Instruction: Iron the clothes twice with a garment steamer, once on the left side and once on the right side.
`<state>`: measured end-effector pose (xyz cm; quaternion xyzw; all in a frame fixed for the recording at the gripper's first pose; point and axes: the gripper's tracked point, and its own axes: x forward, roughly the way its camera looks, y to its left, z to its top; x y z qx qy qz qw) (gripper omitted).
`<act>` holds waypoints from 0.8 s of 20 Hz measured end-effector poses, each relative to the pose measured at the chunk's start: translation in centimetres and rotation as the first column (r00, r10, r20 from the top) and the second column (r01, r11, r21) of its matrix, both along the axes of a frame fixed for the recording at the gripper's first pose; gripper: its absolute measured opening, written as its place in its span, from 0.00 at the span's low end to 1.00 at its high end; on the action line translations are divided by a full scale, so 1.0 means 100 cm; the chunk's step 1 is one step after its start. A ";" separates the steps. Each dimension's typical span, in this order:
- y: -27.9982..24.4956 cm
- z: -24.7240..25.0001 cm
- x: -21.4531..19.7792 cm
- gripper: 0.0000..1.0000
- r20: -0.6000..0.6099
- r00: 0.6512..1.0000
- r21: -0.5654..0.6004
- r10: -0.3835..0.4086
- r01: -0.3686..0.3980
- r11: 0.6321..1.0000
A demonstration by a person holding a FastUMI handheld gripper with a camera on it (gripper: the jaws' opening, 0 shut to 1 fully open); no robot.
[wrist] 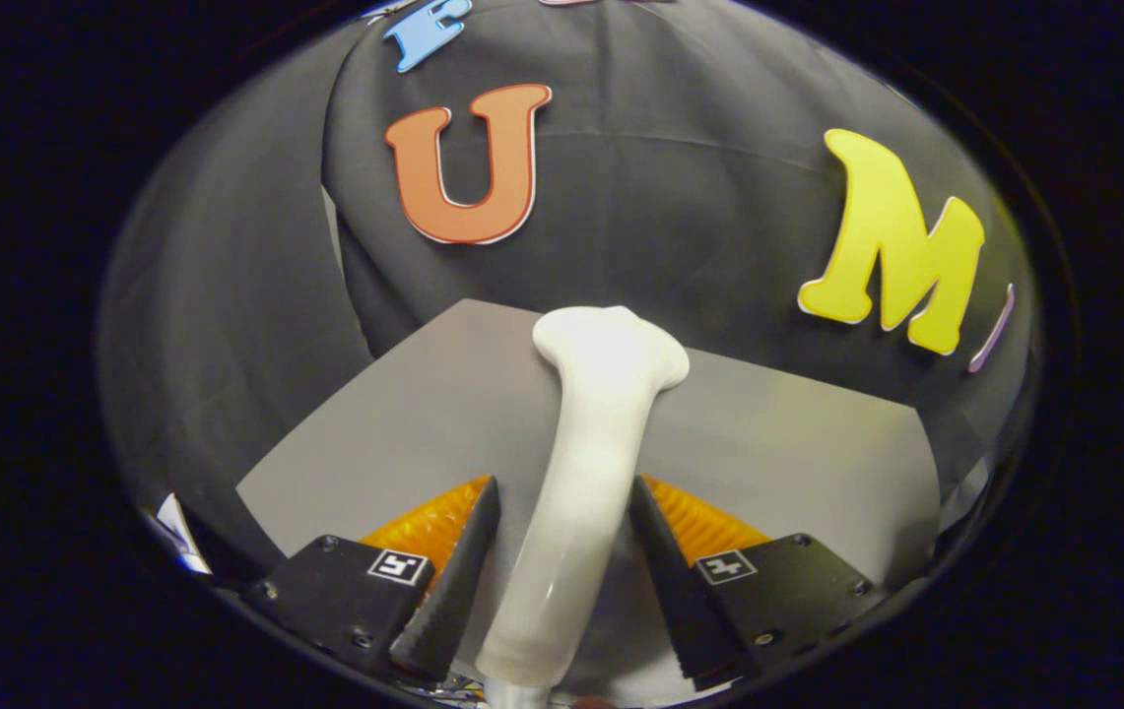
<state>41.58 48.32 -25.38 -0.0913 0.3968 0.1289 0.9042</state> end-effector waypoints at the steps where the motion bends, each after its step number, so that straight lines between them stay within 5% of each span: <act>1: 0.004 0.001 0.003 0.78 0.004 1.000 0.004 -0.008 0.008 1.000; 6: 0.012 0.002 0.000 0.48 0.003 0.999 0.021 -0.042 0.042 0.999; 10: 0.017 0.014 0.001 0.36 0.027 0.999 0.065 -0.019 0.017 0.998; 16: 0.004 0.058 -0.026 0.33 0.129 0.992 0.105 0.012 -0.025 0.994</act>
